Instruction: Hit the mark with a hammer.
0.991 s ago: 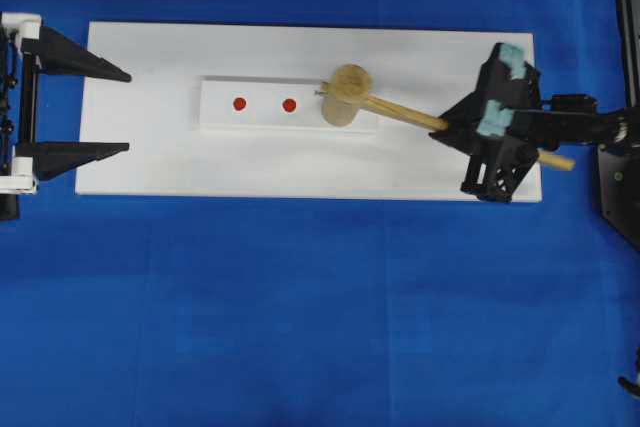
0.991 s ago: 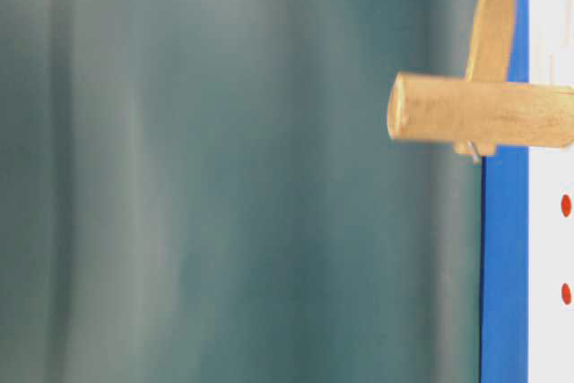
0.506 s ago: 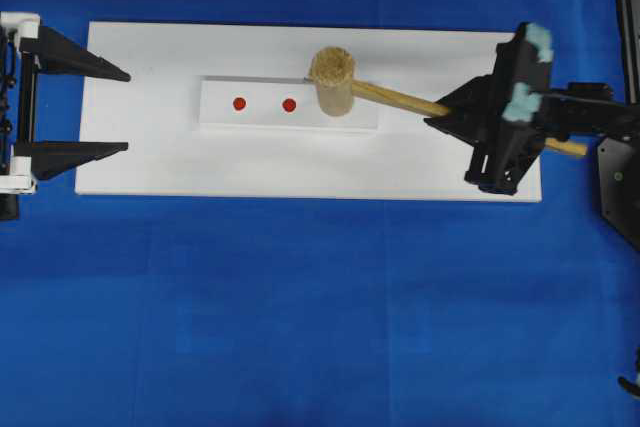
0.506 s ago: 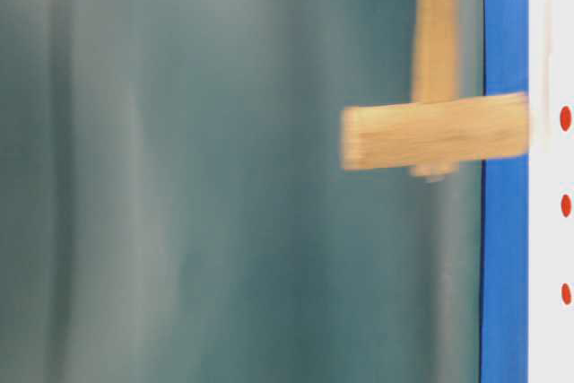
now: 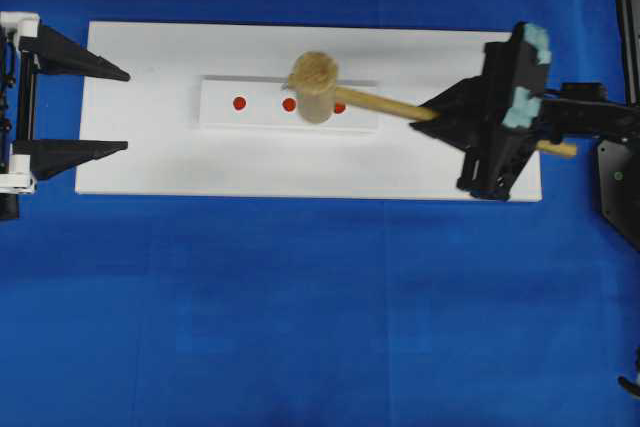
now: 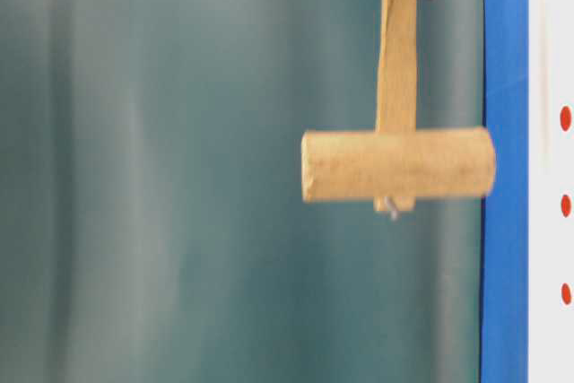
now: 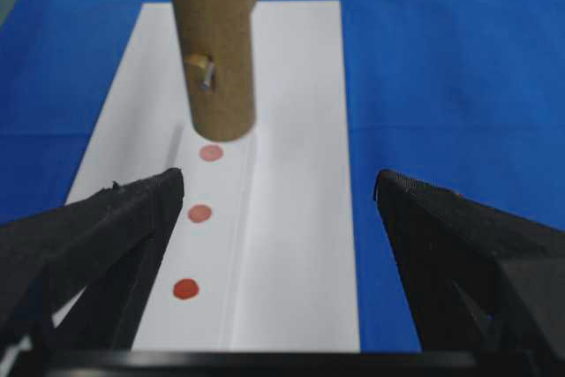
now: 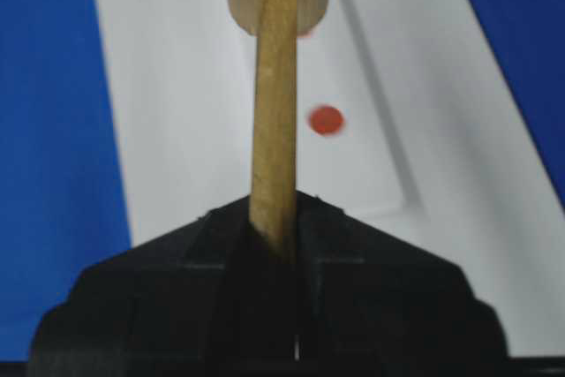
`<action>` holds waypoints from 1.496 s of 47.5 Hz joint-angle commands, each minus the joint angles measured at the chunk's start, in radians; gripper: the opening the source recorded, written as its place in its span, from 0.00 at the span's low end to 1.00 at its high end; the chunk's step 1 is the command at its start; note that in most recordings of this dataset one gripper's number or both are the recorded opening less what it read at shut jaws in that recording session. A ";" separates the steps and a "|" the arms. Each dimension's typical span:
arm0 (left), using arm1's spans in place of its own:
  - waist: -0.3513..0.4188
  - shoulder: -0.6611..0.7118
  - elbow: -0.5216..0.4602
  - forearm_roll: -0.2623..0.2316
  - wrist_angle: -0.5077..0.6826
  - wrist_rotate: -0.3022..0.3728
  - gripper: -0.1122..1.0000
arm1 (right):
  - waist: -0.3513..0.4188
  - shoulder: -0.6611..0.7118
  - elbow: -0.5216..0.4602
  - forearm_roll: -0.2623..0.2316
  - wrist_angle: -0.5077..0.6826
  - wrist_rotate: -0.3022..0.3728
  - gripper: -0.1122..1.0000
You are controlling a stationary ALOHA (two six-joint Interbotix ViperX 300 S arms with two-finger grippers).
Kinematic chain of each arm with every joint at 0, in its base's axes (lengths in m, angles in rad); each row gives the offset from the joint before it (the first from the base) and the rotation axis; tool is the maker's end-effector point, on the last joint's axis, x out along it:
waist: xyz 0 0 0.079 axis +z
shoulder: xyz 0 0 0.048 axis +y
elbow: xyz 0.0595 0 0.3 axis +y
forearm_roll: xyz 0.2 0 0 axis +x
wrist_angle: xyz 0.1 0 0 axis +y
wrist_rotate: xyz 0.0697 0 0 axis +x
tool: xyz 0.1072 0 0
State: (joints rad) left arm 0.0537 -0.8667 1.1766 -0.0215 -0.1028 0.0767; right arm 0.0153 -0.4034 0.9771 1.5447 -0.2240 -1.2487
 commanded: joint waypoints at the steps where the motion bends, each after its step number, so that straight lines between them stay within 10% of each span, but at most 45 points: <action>1: 0.000 0.002 -0.009 0.000 -0.005 -0.002 0.89 | 0.011 0.026 -0.066 -0.006 0.000 -0.002 0.11; 30: 0.000 -0.002 -0.008 -0.002 -0.005 -0.029 0.89 | 0.041 0.293 -0.339 -0.040 0.002 -0.003 0.11; 71: 0.000 0.302 -0.091 -0.002 -0.225 -0.055 0.94 | 0.048 0.316 -0.367 -0.058 0.002 -0.005 0.11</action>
State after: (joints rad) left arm 0.0537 -0.6075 1.1305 -0.0215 -0.3068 0.0245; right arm 0.0614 -0.0736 0.6397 1.4926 -0.2194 -1.2502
